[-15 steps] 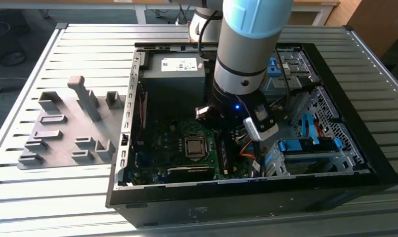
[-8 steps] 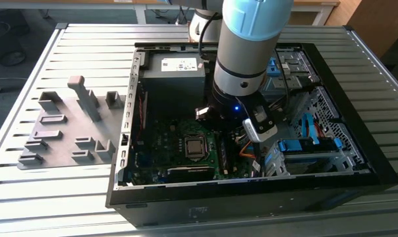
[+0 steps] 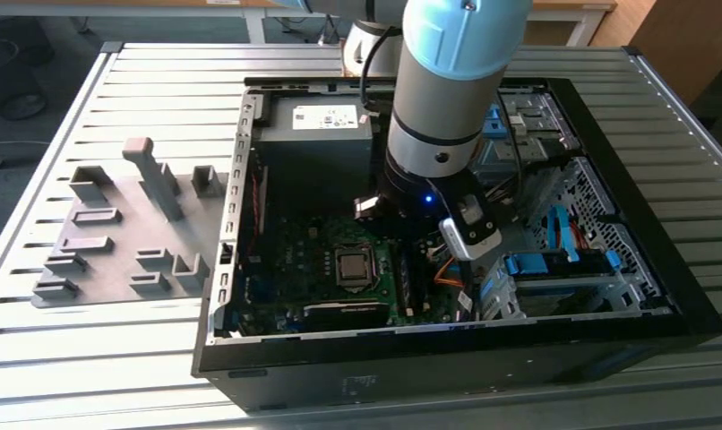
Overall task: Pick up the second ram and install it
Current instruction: 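Insert the second ram into the second slot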
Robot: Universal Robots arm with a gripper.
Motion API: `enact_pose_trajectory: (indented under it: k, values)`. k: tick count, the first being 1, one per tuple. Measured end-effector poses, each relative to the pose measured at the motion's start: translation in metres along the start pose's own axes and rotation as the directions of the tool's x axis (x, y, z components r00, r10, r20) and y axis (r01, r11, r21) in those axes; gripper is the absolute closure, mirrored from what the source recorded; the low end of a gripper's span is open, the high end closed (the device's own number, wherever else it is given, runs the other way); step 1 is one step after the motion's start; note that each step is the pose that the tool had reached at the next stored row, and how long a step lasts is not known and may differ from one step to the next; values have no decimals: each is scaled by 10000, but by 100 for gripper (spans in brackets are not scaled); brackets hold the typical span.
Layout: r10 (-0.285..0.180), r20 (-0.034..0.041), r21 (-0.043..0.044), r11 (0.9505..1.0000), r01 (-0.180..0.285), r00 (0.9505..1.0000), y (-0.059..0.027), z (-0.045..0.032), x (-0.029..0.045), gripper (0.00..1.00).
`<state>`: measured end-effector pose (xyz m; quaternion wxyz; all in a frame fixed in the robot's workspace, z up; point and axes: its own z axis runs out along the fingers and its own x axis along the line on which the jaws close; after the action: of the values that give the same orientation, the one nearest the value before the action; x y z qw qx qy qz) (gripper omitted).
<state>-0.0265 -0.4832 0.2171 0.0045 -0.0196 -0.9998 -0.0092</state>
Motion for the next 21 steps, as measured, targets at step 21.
enact_pose_trajectory:
  k: [21]
  values:
    - [38, -3, -85, 10000, -38, 10000, 0, 49, -2, 86]
